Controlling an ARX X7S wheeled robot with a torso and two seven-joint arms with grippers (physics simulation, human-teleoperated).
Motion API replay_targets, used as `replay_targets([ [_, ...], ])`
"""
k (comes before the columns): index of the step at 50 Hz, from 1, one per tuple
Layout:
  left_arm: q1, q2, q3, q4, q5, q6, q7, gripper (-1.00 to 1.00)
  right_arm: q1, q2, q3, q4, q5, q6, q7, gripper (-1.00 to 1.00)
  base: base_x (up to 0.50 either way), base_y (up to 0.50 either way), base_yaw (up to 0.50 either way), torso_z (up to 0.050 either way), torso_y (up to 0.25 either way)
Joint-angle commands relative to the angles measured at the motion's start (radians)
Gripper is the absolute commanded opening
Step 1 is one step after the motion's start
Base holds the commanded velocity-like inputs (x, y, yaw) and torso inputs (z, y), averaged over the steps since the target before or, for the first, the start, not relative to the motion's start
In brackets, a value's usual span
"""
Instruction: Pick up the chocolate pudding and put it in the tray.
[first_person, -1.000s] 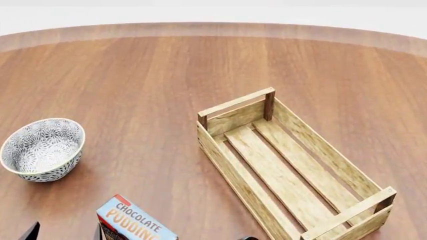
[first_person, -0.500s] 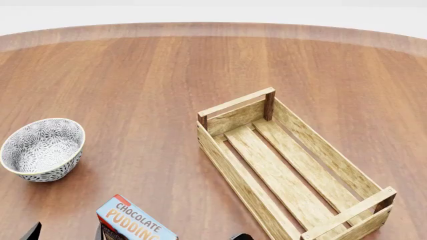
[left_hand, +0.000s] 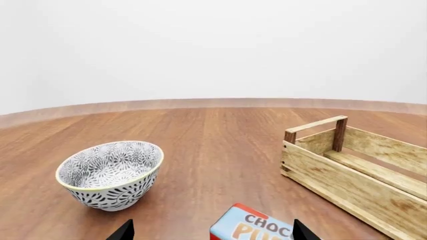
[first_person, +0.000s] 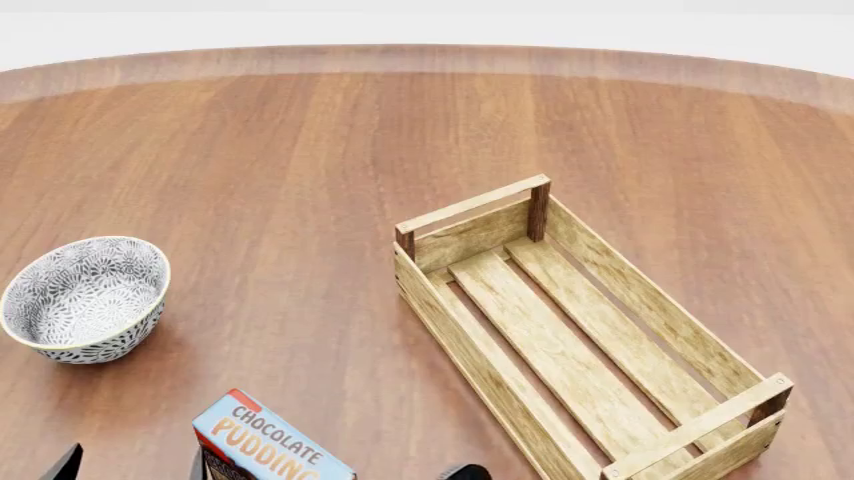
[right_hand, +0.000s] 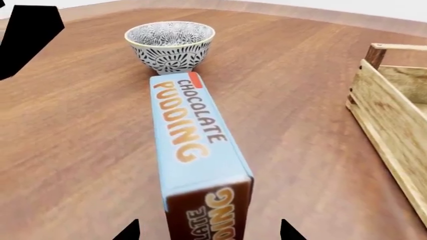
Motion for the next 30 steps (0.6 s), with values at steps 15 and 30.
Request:
replay_targets([
  [15,-0.002,-0.007,0.018,-0.003,-0.003,0.004,-0.012,1.0,0.047,-0.02,-0.017,0.08,0.009,-0.014,0.005,1.0,0.0,0.0,0.0,0.0,0.0],
  [30,-0.003,-0.012,0.026,-0.002,-0.008,0.006,-0.017,1.0,0.067,-0.032,-0.032,0.116,0.014,-0.022,0.008,1.0,0.0,0.0,0.0,0.0,0.0],
])
